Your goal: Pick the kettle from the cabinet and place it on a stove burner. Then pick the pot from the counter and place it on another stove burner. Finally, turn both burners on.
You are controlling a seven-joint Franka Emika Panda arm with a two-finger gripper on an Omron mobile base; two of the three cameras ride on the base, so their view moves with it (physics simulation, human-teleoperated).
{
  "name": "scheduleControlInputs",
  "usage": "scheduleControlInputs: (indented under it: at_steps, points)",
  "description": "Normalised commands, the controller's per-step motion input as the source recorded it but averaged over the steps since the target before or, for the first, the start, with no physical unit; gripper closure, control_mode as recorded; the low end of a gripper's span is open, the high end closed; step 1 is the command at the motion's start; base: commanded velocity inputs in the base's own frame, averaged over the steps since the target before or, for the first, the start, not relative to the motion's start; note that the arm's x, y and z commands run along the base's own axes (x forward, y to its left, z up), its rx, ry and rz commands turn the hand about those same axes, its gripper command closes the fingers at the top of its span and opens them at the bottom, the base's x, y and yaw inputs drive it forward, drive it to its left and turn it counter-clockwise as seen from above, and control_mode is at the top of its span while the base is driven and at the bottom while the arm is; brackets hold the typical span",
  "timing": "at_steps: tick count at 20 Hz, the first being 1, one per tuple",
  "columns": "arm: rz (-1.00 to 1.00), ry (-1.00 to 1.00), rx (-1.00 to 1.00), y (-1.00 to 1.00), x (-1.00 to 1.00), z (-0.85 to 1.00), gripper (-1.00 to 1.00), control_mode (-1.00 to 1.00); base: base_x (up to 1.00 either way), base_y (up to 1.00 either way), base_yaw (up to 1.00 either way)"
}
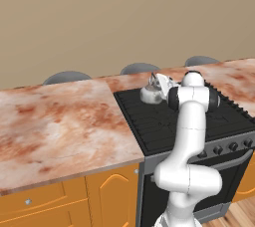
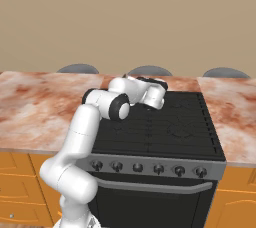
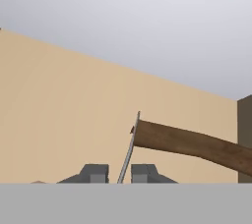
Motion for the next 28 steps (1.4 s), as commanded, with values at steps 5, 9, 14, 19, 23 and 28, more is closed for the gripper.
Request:
scheduleControlInputs:
  at_steps: [5,9,14,19,23,28]
  points:
    - [0.00,0.00,0.00,0.05,0.00,-0.25,-1.00,-1.00,0.00,0.00,0.00]
    - [0.00,0.00,0.00,0.00,0.01,-0.12,-1.00,-1.00,0.00,0.00,0.00]
    - [0.00,-0.03,0.00,0.00,0.00,-0.01,-1.00,-1.00,0.00,0.00,0.00]
    - [0.00,-0.06,0.00,-0.18,0.00,0.00,-1.00,-1.00,0.00,0.00,0.00]
    - [0.00,-0.04,0.00,-0.38,0.00,-0.02,-1.00,-1.00,0.00,0.00,0.00]
    - [0.00,-0.01,0.00,-0.42,0.00,-0.08,-1.00,-1.00,0.00,0.00,0.00]
